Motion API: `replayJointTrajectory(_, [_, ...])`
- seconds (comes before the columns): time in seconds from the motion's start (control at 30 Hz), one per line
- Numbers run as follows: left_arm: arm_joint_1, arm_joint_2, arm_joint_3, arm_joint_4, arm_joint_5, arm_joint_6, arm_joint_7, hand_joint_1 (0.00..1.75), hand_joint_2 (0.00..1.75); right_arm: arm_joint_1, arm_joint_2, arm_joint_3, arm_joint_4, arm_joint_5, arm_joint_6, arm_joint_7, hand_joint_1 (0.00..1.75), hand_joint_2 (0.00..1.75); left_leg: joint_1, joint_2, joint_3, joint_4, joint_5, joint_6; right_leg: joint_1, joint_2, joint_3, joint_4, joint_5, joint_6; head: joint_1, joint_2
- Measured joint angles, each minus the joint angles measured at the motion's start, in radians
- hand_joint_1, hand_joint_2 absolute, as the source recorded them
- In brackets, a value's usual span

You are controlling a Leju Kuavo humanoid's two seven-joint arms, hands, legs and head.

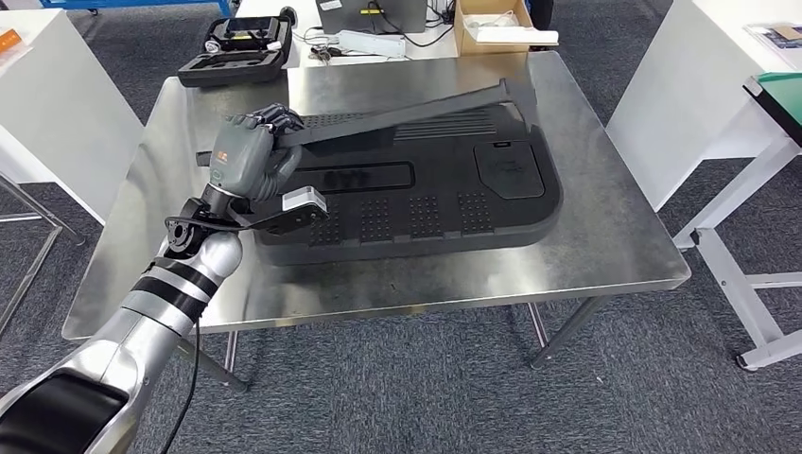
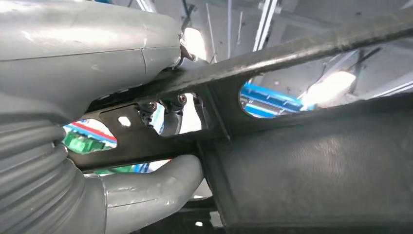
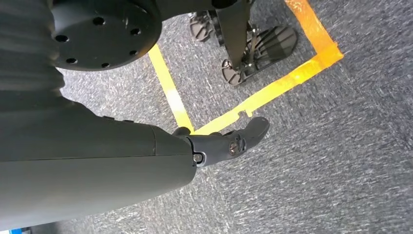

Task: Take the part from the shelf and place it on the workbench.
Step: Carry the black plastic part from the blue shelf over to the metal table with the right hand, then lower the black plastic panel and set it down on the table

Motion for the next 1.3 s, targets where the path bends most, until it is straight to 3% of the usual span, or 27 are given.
replayJointTrajectory(0.03, [0.0,0.0,0.0,0.001,0.0,0.0,0.0,1.75,1.75,0.001,0.0,0.0,0.0,0.0,0.0,0.0,0.0,1.75,0.0,0.0,0.004,-0.036,0.036,0.003,0.001,0.002,0.011,0.0,-0.008,0.002,0.0,0.0])
replayJointTrajectory(0.1, [-0.002,0.0,0.0,0.002,0.0,0.0,0.001,1.75,1.75,0.003,0.001,0.0,0.0,0.001,0.0,0.0,0.0,1.75,-0.002,0.0,0.046,-0.163,0.132,0.013,0.003,0.004,0.032,0.0,-0.023,0.007,0.001,0.0])
replayJointTrajectory(0.13, [-0.004,0.0,0.0,0.002,0.0,-0.001,0.001,1.75,1.75,0.002,0.002,0.0,0.0,0.001,0.0,0.0,0.0,1.75,-0.005,0.001,0.064,-0.22,0.158,0.017,0.005,0.005,0.038,0.001,-0.03,0.011,0.001,0.0])
replayJointTrajectory(0.2, [-0.009,0.0,-0.001,0.003,0.0,-0.002,0.002,1.75,1.75,-0.001,0.002,0.0,0.001,0.001,0.0,0.0,0.0,1.75,-0.01,0.0,0.083,-0.27,0.17,0.027,0.008,0.006,0.039,0.004,-0.037,0.021,0.002,0.0])
replayJointTrajectory(0.3, [-0.014,0.0,-0.004,0.004,-0.001,-0.003,0.002,1.75,1.75,-0.003,0.0,0.0,0.001,0.002,0.0,0.0,0.0,1.75,-0.009,-0.001,0.096,-0.278,0.169,0.041,0.008,0.004,0.031,0.024,-0.044,0.036,0.003,0.0])
replayJointTrajectory(0.37, [-0.019,-0.001,-0.004,0.004,-0.002,-0.003,0.003,1.75,1.75,-0.004,0.0,0.0,0.001,0.003,0.0,0.0,0.0,1.75,-0.003,-0.003,0.104,-0.281,0.167,0.047,0.005,0.003,-0.018,0.103,-0.061,0.044,0.006,0.0])
replayJointTrajectory(0.43, [-0.022,-0.003,-0.005,0.004,-0.002,-0.003,0.004,1.75,1.75,-0.006,0.001,0.0,0.001,0.003,0.0,0.0,0.0,1.75,-0.002,-0.005,0.106,-0.281,0.161,0.051,-0.001,0.002,-0.109,0.242,-0.099,0.046,0.008,0.0])
replayJointTrajectory(0.5, [-0.019,-0.004,-0.006,0.004,-0.002,-0.003,0.004,1.75,1.75,-0.005,0.001,0.0,0.001,0.003,0.0,0.0,0.0,1.75,-0.002,-0.007,0.113,-0.281,0.152,0.051,-0.004,0.002,-0.178,0.318,-0.119,0.05,0.008,0.0])
replayJointTrajectory(0.53, [-0.017,-0.005,-0.007,0.004,-0.002,-0.003,0.004,1.75,1.75,-0.004,0.001,0.0,0.001,0.004,0.0,0.0,0.0,1.75,-0.002,-0.008,0.119,-0.281,0.146,0.05,-0.004,0.001,-0.184,0.301,-0.104,0.056,0.008,0.0])
replayJointTrajectory(0.6, [-0.017,-0.006,-0.01,0.005,-0.002,-0.003,0.004,1.75,1.75,-0.003,0.0,0.0,0.001,0.004,0.0,0.0,0.0,1.75,-0.002,-0.01,0.137,-0.281,0.134,0.045,-0.003,0.0,-0.141,0.165,-0.026,0.071,0.008,0.0])
replayJointTrajectory(0.63, [-0.018,-0.006,-0.011,0.006,-0.002,-0.003,0.004,1.75,1.75,-0.003,0.0,0.0,0.001,0.004,0.0,0.0,0.0,1.75,-0.004,-0.011,0.145,-0.281,0.127,0.042,-0.001,-0.002,-0.114,0.089,0.01,0.07,0.008,0.0])
replayJointTrajectory(0.7, [-0.021,-0.008,-0.012,0.007,-0.001,-0.002,0.004,1.75,1.75,-0.005,0.0,0.0,0.001,0.005,0.0,0.0,0.0,1.75,-0.008,-0.012,0.154,-0.283,0.119,0.032,0.005,-0.004,-0.078,0.002,0.042,0.051,0.007,0.0])
replayJointTrajectory(0.73, [-0.022,-0.008,-0.013,0.008,0.0,-0.001,0.003,1.75,1.75,-0.005,0.0,0.0,0.001,0.006,0.0,0.001,0.0,1.75,-0.01,-0.013,0.156,-0.283,0.118,0.028,0.006,-0.005,-0.073,-0.007,0.042,0.039,0.007,0.0])
replayJointTrajectory(0.77, [-0.021,-0.009,-0.013,0.008,0.0,0.001,0.002,1.75,1.75,-0.005,0.0,0.0,0.001,0.007,0.0,0.001,0.0,1.75,-0.01,-0.013,0.159,-0.285,0.114,0.03,0.006,-0.004,-0.067,-0.008,0.047,0.035,0.006,0.0])
replayJointTrajectory(0.87, [-0.018,-0.01,-0.015,0.011,0.001,0.013,-0.002,1.75,1.75,-0.004,0.002,0.0,0.002,0.007,0.0,0.003,0.0,1.75,-0.011,-0.01,0.169,-0.288,0.107,0.057,0.004,0.002,-0.056,-0.007,0.059,0.04,0.001,0.0])
replayJointTrajectory(0.93, [-0.016,-0.012,-0.017,0.012,-0.002,0.019,-0.002,1.75,1.75,-0.005,0.004,0.0,0.002,0.007,0.0,0.003,0.0,1.75,-0.011,-0.006,0.174,-0.294,0.106,0.062,0.007,0.006,-0.054,-0.007,0.055,0.034,0.0,0.0])
replayJointTrajectory(1.13, [0.004,-0.021,-0.027,0.017,-0.026,0.022,0.022,1.75,1.75,-0.001,0.005,0.0,0.002,0.007,0.0,0.003,0.0,1.75,-0.01,-0.001,0.18,-0.305,0.102,0.056,0.01,0.009,-0.054,-0.007,0.049,0.025,0.0,0.0])
replayJointTrajectory(1.3, [0.03,-0.03,-0.035,0.033,-0.054,0.02,0.053,1.75,1.75,0.001,0.005,0.0,0.002,0.008,0.0,0.003,0.0,1.75,-0.008,-0.001,0.182,-0.307,0.103,0.03,0.013,0.009,-0.054,-0.007,0.048,0.024,0.001,0.0])
